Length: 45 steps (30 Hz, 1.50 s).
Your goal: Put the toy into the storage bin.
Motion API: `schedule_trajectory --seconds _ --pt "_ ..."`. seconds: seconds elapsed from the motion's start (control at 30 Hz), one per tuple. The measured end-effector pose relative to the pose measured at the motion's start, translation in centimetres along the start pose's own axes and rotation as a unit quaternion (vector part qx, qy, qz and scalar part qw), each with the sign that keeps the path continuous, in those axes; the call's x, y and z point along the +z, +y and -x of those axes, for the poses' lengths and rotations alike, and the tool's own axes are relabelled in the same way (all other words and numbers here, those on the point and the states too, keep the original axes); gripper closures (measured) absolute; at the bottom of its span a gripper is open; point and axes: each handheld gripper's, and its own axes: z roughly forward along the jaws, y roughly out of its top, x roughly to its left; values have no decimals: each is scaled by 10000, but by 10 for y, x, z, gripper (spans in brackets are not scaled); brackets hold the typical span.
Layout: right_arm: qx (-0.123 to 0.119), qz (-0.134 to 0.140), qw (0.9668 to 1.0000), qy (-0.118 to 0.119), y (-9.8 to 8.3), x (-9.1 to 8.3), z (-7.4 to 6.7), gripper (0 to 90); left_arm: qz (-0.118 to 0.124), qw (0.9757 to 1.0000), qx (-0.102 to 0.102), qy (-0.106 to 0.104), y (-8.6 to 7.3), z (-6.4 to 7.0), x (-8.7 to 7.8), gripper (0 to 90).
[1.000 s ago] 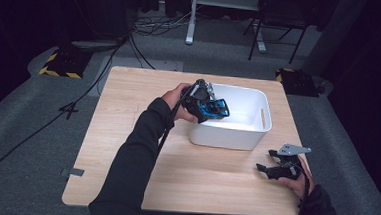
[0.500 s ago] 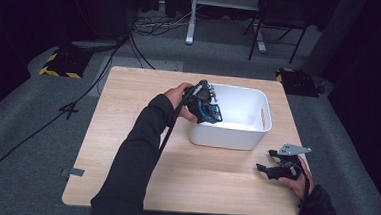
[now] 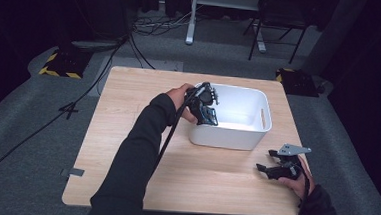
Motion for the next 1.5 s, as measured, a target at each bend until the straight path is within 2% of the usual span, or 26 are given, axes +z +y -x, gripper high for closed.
schedule_trajectory --seconds 0.2,0.23,0.3,0.47,0.73,0.8,0.83,0.93,0.97,1.0,1.03,1.07,1.13,1.23,1.27,1.33,1.37,1.5 --pt "2 0 10000 1 0 0 0 156 -93 9999 -39 49 1 1 0 242" --pt "1 -1 10000 0 0 0 0 156 -89 9998 -131 102 1 3 0 242" --pt "4 0 10000 1 0 0 0 156 -115 9999 -39 38 1 2 -1 242" --pt "1 0 10000 0 0 0 0 156 -161 9999 37 -49 -1 2 -1 241" --pt "0 0 10000 0 0 0 0 156 -218 9998 -28 -14 0 4 -1 241" --pt "-1 1 10000 0 0 0 0 156 -267 9996 88 -87 1 3 -2 242" --pt "1 0 10000 0 0 0 0 156 -274 9996 51 -71 1 4 -3 242" --pt "1 0 10000 2 0 0 0 156 -284 9995 147 -82 0 3 -4 242" --pt "0 -1 10000 2 0 0 0 156 -280 9996 91 -47 0 4 -5 242" --pt "2 0 10000 3 0 0 0 156 -282 9996 -59 -14 -1 5 -6 242" --pt "1 -2 10000 3 0 0 0 156 -306 9995 -68 -30 -1 4 -7 242" --pt "-1 -1 10000 2 0 0 0 156 -290 9996 22 -63 -2 2 -7 241" --pt "3 0 10000 3 0 0 0 156 -295 9995 5 -92 -2 2 -9 241" --pt "-1 1 10000 2 0 0 0 156 -351 9993 95 -100 -2 2 -10 241" --pt "1 -2 10000 3 0 0 0 156 -352 9993 72 -101 -2 2 -10 241" --pt "3 1 10000 1 0 0 0 156 -350 9992 -138 -140 -3 5 -10 241" --pt "1 1 10000 1 0 0 0 156 -367 9981 -404 -284 -4 9 -9 241" --pt "1 1 10000 1 0 0 0 156 -575 9971 -316 -374 -3 10 -9 241"
